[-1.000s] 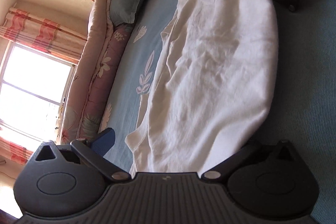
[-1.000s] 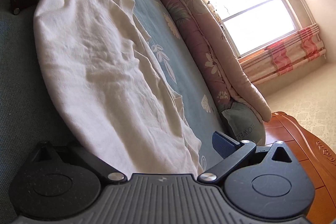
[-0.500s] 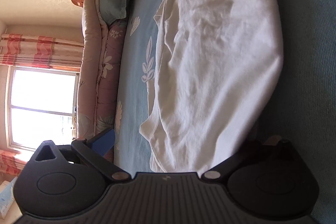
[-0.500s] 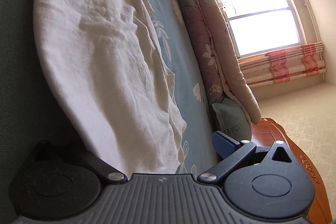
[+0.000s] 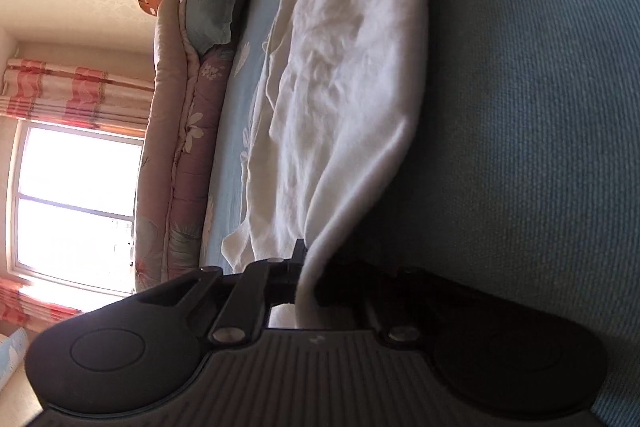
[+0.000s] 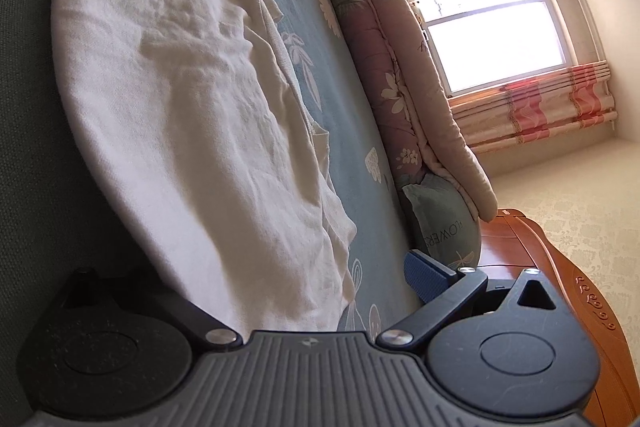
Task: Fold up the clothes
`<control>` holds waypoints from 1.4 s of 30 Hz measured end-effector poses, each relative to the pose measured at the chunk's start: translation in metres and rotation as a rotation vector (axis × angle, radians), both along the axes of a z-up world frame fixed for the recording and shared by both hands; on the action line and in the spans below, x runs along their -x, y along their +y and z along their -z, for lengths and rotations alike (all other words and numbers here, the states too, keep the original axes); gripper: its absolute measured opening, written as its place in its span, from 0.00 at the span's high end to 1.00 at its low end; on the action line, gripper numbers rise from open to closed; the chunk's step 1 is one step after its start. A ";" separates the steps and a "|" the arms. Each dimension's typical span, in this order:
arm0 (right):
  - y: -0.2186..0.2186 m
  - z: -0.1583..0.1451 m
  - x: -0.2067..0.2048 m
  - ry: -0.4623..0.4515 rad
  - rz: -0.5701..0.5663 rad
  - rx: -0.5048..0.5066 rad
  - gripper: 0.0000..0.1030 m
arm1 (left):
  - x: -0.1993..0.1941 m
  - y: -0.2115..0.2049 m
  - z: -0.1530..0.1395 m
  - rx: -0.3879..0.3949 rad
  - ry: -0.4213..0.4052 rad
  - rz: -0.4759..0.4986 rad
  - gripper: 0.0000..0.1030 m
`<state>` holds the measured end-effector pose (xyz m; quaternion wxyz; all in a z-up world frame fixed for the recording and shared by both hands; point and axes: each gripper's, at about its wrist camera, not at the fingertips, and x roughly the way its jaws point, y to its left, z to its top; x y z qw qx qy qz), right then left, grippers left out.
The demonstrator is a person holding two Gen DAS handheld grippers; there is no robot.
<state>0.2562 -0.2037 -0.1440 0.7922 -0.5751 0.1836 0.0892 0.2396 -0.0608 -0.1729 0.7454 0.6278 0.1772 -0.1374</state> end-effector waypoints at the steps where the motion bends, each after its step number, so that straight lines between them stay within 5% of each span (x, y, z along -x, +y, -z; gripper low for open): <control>1: 0.000 0.000 0.000 -0.001 0.000 -0.003 0.01 | 0.000 0.000 0.000 -0.004 0.003 0.002 1.00; 12: 0.008 0.009 0.007 0.058 -0.062 0.099 0.25 | 0.003 0.001 -0.004 0.012 0.002 -0.007 1.00; 15: 0.007 0.017 0.016 0.082 -0.123 0.143 0.49 | 0.004 0.002 -0.005 0.020 0.003 -0.007 1.00; 17: 0.007 0.032 0.026 0.086 -0.176 0.215 0.91 | 0.004 0.003 -0.005 0.024 0.002 -0.007 1.00; 42: 0.009 0.041 0.028 0.053 -0.206 0.250 0.91 | 0.002 0.002 -0.005 0.023 0.019 -0.008 1.00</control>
